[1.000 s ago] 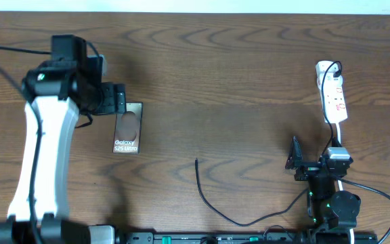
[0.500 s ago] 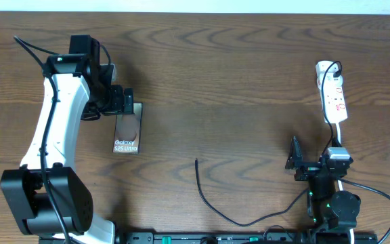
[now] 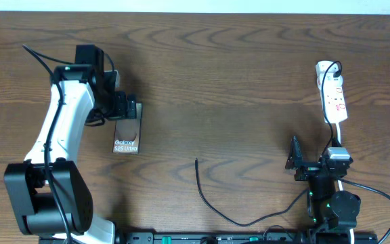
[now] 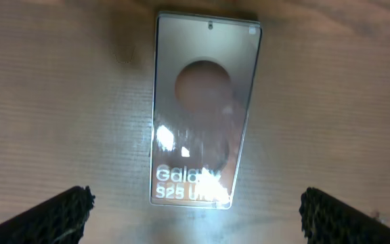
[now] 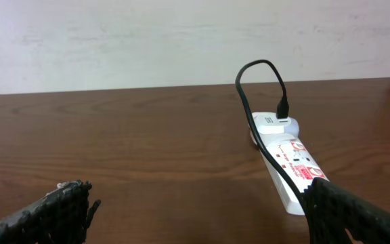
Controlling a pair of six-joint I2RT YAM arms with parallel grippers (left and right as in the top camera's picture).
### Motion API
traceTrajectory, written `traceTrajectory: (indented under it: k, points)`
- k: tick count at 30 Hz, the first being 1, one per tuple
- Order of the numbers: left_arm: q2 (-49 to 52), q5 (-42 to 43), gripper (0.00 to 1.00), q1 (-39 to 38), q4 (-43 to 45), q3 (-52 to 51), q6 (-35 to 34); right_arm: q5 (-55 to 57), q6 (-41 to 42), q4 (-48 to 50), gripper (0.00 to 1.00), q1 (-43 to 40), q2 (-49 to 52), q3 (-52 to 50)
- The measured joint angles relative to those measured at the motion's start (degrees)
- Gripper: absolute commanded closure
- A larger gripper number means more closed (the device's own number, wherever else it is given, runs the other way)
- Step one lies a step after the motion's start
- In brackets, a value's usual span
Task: Plug charger to phone and switch on socket
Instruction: 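Move the left gripper over the silver phone and lower onto it, then close the left gripper on the phone's long edges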
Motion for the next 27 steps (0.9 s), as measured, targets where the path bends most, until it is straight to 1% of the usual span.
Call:
traceTrajectory:
  k: [5,9,14,21,27]
  points:
    - [0.0,0.0,0.01,0.0,4.7,-6.2,-0.1,0.0,0.0,0.0,0.01,0.0,0.0,0.0]
    - [0.1,-0.3,0.01,-0.3,5.6,-8.4,-0.2,0.0,0.0,0.0,0.01,0.0,0.0,0.0]
    - [1.9,-2.0,0.01,-1.9,5.8,-8.8,-0.2,0.0,0.0,0.0,0.01,0.0,0.0,0.0]
    - [8.2,-2.9,0.01,-2.8,7.9,-8.8,-0.2,0.0,0.0,0.0,0.01,0.0,0.0,0.0]
    - [8.6,-3.0,0.01,-2.8,10.3,-8.9,-0.2,0.0,0.0,0.0,0.01,0.0,0.0,0.0]
